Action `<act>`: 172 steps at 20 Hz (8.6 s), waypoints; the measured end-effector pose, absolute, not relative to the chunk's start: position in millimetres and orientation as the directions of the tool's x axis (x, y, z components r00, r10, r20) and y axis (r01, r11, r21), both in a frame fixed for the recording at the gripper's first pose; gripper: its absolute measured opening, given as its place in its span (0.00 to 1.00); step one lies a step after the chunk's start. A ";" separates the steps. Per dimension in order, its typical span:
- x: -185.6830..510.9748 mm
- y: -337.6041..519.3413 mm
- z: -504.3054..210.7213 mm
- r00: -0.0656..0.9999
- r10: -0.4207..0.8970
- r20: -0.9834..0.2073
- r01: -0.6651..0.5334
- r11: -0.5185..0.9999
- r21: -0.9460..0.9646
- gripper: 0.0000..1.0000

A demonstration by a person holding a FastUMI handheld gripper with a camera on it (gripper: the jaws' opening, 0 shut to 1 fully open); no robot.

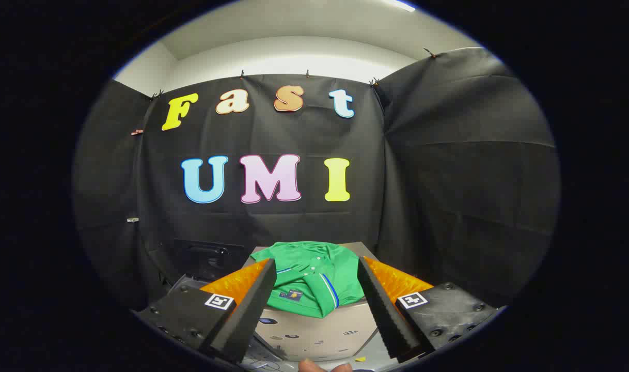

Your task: Put the clothes into the washing machine and then close the washing machine lid.

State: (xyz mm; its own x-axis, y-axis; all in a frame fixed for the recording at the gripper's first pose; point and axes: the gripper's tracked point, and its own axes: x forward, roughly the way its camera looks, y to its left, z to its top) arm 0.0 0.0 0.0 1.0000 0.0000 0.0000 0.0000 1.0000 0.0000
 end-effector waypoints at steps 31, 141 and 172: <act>52.7 19.8 -18.9 0.994 0.012 -0.105 -0.011 1.000 0.015 0.99; 280.0 389.5 -278.6 0.765 0.359 -0.535 -0.352 0.928 0.120 1.00; 451.6 396.8 -207.7 0.894 0.215 -0.394 -0.217 0.975 0.040 1.00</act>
State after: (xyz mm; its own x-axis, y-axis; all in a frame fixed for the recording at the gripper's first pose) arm 451.6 396.8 -207.7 0.8936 0.2148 -0.3942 -0.2168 0.9754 0.0399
